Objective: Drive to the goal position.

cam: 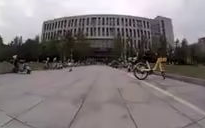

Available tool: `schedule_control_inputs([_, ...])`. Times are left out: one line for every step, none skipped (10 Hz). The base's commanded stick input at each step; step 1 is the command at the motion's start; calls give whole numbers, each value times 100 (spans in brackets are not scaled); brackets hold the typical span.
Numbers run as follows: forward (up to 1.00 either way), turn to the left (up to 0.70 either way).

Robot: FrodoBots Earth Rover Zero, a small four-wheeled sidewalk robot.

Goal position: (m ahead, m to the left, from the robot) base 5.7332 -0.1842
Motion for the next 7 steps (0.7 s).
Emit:
schedule_control_inputs([70, 0])
schedule_control_inputs([70, 0])
schedule_control_inputs([70, 0])
schedule_control_inputs([70, 0])
schedule_control_inputs([67, 0])
schedule_control_inputs([48, 0])
schedule_control_inputs([0, 0])
